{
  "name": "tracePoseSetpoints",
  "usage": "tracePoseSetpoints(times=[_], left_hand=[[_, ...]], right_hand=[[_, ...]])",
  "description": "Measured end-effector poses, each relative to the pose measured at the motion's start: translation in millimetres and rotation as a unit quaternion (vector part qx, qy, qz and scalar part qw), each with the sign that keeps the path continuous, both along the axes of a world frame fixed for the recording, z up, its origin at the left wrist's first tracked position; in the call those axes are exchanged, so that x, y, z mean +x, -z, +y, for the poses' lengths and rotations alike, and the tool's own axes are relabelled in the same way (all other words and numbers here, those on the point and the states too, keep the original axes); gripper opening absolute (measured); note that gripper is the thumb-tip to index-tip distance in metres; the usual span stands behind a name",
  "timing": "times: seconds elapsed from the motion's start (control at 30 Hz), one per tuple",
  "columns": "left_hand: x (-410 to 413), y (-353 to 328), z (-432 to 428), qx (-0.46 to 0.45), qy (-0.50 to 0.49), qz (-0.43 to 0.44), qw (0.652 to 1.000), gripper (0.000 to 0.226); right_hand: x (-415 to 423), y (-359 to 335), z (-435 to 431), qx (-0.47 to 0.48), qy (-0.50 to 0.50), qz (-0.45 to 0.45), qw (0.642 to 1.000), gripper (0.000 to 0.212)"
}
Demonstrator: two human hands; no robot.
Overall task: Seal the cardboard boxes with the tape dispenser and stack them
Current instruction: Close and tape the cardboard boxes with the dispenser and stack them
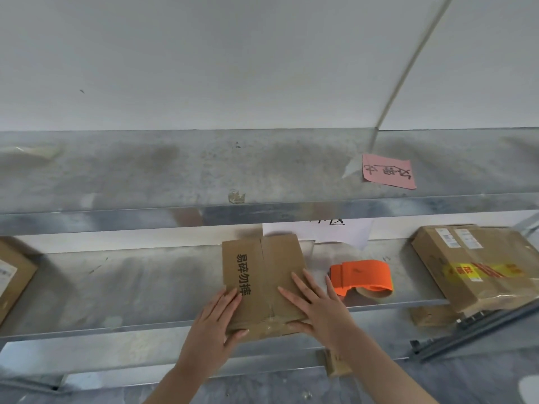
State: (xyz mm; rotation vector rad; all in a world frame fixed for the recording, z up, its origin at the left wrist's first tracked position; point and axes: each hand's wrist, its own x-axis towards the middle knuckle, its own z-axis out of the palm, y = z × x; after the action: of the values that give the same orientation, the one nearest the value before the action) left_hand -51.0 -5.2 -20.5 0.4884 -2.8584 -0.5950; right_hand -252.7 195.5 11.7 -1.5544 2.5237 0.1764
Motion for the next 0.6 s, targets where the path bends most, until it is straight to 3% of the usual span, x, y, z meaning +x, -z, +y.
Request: tracePoseSetpoints(times=[0.1,0.17,0.27,0.4,0.6], left_hand=[[-4.3,-5.7,-9.8,0.065,0.013,-0.014,0.998,0.082],[-6.4,-8.5,-12.0,0.107,0.006,-0.015,0.994,0.084],[-6.9,-7.9,-12.4,0.144,-0.011,-0.01,0.989,0.08],[-12.0,-11.3,-13.2,0.177,-0.027,-0.014,0.984,0.078],[-26.3,-18.7,-11.2,0.194,-0.06,-0.04,0.978,0.082]], right_hand=[[-33.4,-11.6,19.2,-0.083,0.01,-0.01,0.996,0.084],[-70.8,-17.7,43.8,-0.111,0.089,-0.025,0.99,0.097],[-120.6,-20.6,81.9,-0.038,0.176,-0.05,0.982,0.109],[-158.2,-14.5,100.5,-0.004,0.176,-0.129,0.976,0.124],[-167.8,-2.4,104.6,-0.08,0.194,-0.191,0.959,0.097]])
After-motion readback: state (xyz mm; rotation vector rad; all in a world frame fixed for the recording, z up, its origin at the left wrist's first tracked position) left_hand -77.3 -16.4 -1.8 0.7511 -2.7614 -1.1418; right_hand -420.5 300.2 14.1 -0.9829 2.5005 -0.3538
